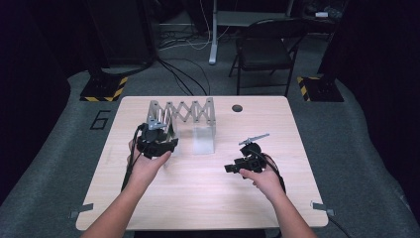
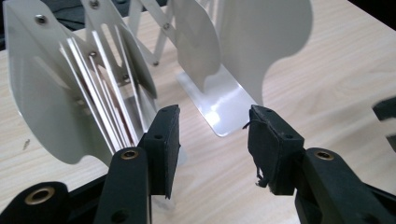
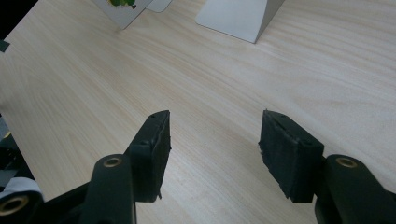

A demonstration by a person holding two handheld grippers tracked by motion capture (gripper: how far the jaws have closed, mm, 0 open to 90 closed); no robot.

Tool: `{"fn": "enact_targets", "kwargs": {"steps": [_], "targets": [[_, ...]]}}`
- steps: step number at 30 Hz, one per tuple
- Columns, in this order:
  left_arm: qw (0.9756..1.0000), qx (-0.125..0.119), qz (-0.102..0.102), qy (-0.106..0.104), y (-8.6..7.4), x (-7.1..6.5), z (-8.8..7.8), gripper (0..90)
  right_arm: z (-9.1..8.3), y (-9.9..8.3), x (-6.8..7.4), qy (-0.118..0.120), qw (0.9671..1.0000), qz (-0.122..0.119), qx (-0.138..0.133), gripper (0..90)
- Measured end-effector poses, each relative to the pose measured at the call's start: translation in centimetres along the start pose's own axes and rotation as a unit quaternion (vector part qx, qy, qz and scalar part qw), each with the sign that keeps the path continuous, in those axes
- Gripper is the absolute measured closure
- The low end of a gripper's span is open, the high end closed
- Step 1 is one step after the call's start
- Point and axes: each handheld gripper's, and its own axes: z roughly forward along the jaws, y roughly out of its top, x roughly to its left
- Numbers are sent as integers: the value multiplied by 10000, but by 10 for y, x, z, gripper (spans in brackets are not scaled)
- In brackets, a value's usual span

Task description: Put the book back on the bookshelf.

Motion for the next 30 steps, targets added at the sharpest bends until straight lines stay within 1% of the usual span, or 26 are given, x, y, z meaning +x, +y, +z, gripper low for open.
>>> {"fn": "enact_targets", "kwargs": {"steps": [4, 7, 9, 10, 11, 12, 13, 14, 15, 18, 20, 21, 25, 26, 27, 28, 30], "targets": [[9998, 39, 77, -184, -8, -4, -4, 523, 0, 0, 0, -2, 10000, -3, 0, 430], [9995, 13, 47, -326, -15, -9, -6, 515, 0, 0, 1, 1, 10000, 3, 4, 430], [9992, -19, 51, -395, -21, -14, -6, 508, 0, 0, 0, -3, 10000, -5, -1, 429], [9992, -19, 51, -395, -21, -14, -6, 502, 0, 0, 0, -6, 10000, 2, 0, 430], [9989, -2, 115, -445, -25, -18, -6, 499, 0, 0, 0, 0, 10000, 22, 2, 428], [9988, -8, 126, -468, -28, -21, -5, 494, 0, 0, 0, -17, 10000, 22, -2, 427], [9984, 29, 173, -531, -30, -22, -5, 490, 0, 0, 0, -13, 10000, 4, 5, 427], [9984, 29, 173, -531, -30, -22, -5, 486, 0, 0, 0, -8, 10000, -8, 0, 427], [9979, 17, 233, -597, -35, -26, -6, 481, 0, 0, 1, 7, 10000, 4, -6, 427], [9969, -28, 315, -717, -45, -29, -7, 469, -1, 0, 1, 4, 10000, 24, -14, 426], [9965, -23, 346, -757, -52, -30, -7, 463, -2, 0, 0, -19, 10000, 5, -34, 426], [9966, 1, 359, -745, -56, -31, -7, 462, -2, 0, 0, -15, 10000, 12, -40, 426], [9957, 40, 483, -792, -71, -30, -8, 457, -2, 0, 1, 19, 10000, -5, -41, 425], [9957, 40, 483, -792, -71, -30, -8, 457, -2, 0, 1, 18, 10000, -8, -39, 425], [9960, 1, 467, -756, -78, -28, -8, 455, -1, 0, 1, 11, 10000, -13, -36, 424], [9960, 1, 467, -756, -78, -28, -8, 453, -1, 0, 1, 12, 10000, -4, -27, 424], [9956, 50, 484, -798, -88, -26, -4, 450, 0, 0, 1, -18, 10000, -2, -41, 423]]}}
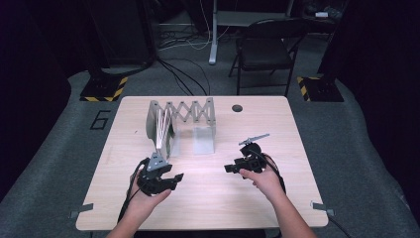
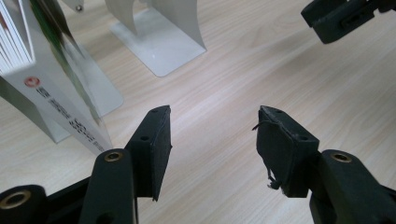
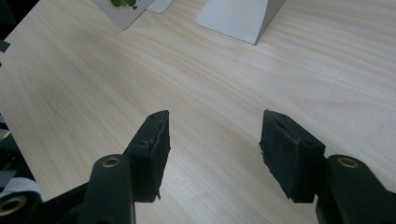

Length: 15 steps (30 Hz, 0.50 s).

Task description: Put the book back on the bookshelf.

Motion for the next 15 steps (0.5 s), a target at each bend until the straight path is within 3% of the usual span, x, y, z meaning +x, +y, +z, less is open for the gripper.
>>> {"fn": "enact_targets", "kwargs": {"steps": [7, 9, 15], "targets": [[9999, 136, 38, -10, -21, 4, 15, 448, 1, 0, 1, 41, 10000, -20, 34, 423], [9999, 161, -37, -15, -26, 6, 19, 448, 2, 0, 1, 29, 10000, 5, 38, 423], [9998, 198, -29, 8, -32, 11, 27, 448, 3, -1, 0, 20, 10000, -23, 70, 423]]}}
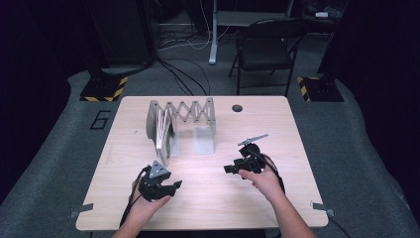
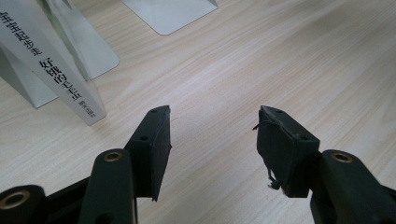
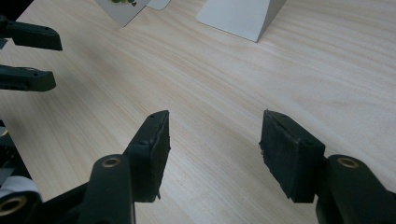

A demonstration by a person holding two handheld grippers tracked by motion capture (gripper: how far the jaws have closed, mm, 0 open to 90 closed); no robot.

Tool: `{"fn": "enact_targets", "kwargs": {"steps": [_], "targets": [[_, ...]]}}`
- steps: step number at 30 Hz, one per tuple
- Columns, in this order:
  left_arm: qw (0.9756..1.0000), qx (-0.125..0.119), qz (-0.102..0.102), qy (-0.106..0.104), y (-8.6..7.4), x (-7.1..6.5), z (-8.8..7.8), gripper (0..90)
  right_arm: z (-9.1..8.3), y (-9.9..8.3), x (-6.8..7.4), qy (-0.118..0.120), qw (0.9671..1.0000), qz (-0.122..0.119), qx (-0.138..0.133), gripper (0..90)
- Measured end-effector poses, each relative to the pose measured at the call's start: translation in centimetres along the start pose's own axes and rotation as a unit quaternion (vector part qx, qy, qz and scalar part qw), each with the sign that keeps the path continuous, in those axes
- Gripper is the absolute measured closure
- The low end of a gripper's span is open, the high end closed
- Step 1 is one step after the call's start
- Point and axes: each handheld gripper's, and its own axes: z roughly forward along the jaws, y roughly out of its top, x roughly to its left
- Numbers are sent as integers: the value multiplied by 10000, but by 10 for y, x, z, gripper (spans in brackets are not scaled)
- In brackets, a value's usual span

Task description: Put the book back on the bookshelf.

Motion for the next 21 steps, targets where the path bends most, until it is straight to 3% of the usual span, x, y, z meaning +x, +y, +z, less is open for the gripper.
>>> {"fn": "enact_targets", "kwargs": {"steps": [7, 15, 16, 18, 19, 21], "targets": [[9999, 54, 90, 9, -5, 7, 5, 442, 2, 0, 1, -18, 10000, -32, 6, 421], [9996, 260, -40, -67, -13, 14, 12, 433, 3, -1, 1, -21, 10000, -18, 11, 421], [9995, 247, -138, -108, -13, 15, 13, 433, 4, -2, 1, -22, 10000, -16, 14, 421], [9996, 179, -190, -44, -13, 18, 13, 434, 5, -2, 1, -8, 10000, -44, -22, 421], [9997, 115, -214, 93, -14, 19, 13, 437, 5, -2, 1, -21, 10000, -65, 5, 421], [9995, 159, -232, 174, -14, 21, 11, 437, 6, -3, 1, -7, 10000, -40, -27, 421]]}}
